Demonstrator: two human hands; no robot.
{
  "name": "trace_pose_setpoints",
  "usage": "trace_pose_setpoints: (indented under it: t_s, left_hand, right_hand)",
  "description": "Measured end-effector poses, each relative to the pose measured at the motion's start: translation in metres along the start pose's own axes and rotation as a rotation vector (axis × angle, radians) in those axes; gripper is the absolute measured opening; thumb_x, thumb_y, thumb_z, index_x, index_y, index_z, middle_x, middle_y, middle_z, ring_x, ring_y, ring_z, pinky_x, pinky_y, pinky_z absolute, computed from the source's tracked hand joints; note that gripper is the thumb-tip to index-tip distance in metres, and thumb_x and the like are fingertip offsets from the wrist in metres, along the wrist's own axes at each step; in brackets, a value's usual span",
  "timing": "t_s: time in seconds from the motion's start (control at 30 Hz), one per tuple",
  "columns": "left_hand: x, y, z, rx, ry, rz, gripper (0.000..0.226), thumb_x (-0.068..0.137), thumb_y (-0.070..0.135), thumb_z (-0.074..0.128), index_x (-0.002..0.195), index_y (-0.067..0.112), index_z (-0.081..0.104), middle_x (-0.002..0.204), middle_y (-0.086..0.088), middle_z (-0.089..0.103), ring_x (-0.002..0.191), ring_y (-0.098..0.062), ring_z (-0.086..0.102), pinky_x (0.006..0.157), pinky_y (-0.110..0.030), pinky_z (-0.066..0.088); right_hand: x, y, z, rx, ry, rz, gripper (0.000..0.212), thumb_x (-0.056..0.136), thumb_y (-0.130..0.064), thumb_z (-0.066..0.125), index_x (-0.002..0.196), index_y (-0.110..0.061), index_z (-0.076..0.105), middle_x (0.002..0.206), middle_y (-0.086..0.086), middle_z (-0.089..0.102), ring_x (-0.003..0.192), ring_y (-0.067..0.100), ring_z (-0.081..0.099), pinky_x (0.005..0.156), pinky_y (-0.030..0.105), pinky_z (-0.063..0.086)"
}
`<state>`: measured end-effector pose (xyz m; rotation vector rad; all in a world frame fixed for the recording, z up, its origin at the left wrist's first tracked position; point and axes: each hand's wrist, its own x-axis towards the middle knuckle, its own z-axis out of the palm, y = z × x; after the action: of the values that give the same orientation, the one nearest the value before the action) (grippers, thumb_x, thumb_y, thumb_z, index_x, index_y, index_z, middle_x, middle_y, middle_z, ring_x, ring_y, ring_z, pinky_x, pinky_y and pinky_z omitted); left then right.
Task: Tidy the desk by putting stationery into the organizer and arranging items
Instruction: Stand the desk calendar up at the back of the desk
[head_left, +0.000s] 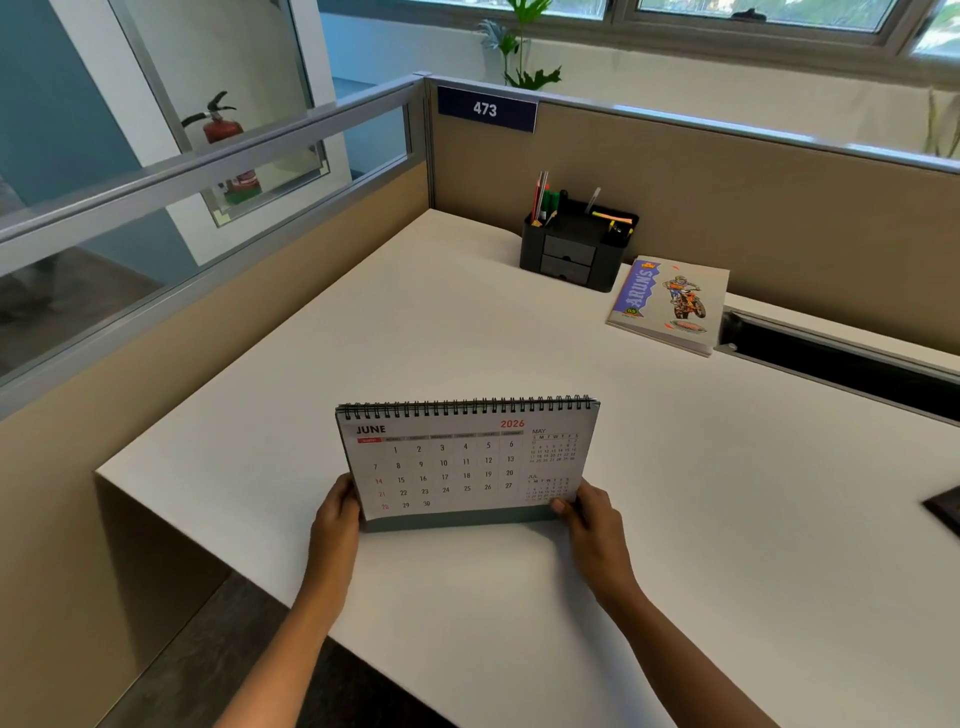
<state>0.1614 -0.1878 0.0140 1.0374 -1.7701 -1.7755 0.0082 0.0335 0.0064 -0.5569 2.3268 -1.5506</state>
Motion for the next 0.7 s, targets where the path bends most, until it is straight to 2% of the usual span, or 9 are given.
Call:
trace_pose_setpoints:
  t_s: [0.07,0.13,0.27,0.47,0.57,0.7]
  left_hand:
    - [-0.003,0.0,0.011,-0.033,0.023,-0.006,0.033,0.1,0.013,0.03,0.11,0.032,0.055,0.108,0.0,0.065,0.104,-0.017,0.059,0.088,-0.034,0.049]
    - [-0.004,-0.002,0.023,-0.059,0.049,-0.012,0.033,0.099,0.013,0.029,0.111,0.031,0.055,0.107,0.0,0.065,0.103,-0.018,0.059,0.086,-0.033,0.049]
    - [-0.005,-0.002,0.054,-0.087,0.057,-0.025,0.034,0.096,0.009,0.028,0.109,0.026,0.055,0.104,-0.003,0.065,0.101,-0.023,0.059,0.078,-0.031,0.048]
    - [-0.005,0.003,0.109,-0.028,-0.089,-0.038,0.033,0.095,0.012,0.031,0.109,0.026,0.058,0.104,-0.001,0.067,0.101,-0.022,0.061,0.088,-0.04,0.05]
    - [-0.009,0.007,0.138,0.002,-0.161,-0.003,0.032,0.096,0.014,0.031,0.11,0.027,0.056,0.105,-0.001,0.066,0.101,-0.02,0.06,0.082,-0.032,0.051]
    - [-0.012,0.016,0.172,0.065,-0.206,0.044,0.032,0.099,0.01,0.03,0.115,0.02,0.055,0.112,-0.001,0.059,0.102,-0.016,0.058,0.072,-0.018,0.047]
  right_hand:
    - [-0.002,-0.001,-0.006,0.019,0.03,-0.001,0.025,0.096,-0.001,0.046,0.101,-0.025,0.054,0.097,-0.015,0.056,0.091,0.006,0.054,0.07,0.007,0.046]
    - [-0.004,0.003,-0.014,0.033,0.052,0.019,0.025,0.096,-0.001,0.046,0.102,-0.024,0.054,0.097,-0.016,0.058,0.091,0.008,0.055,0.07,0.01,0.047]
    - [-0.013,0.02,-0.034,0.065,0.113,0.086,0.031,0.097,-0.005,0.047,0.105,-0.035,0.053,0.111,-0.003,0.059,0.101,0.017,0.054,0.085,0.023,0.044]
    - [-0.031,0.035,-0.079,0.122,0.283,0.156,0.029,0.096,-0.001,0.048,0.113,-0.023,0.055,0.114,-0.001,0.06,0.105,0.021,0.055,0.093,0.031,0.044]
    - [-0.037,0.041,-0.103,0.117,0.353,0.174,0.03,0.095,0.001,0.048,0.11,-0.024,0.055,0.111,-0.003,0.06,0.104,0.021,0.054,0.09,0.031,0.043]
    - [-0.041,0.047,-0.13,0.115,0.42,0.197,0.03,0.094,0.002,0.048,0.11,-0.023,0.055,0.106,-0.01,0.059,0.102,0.019,0.055,0.09,0.031,0.043]
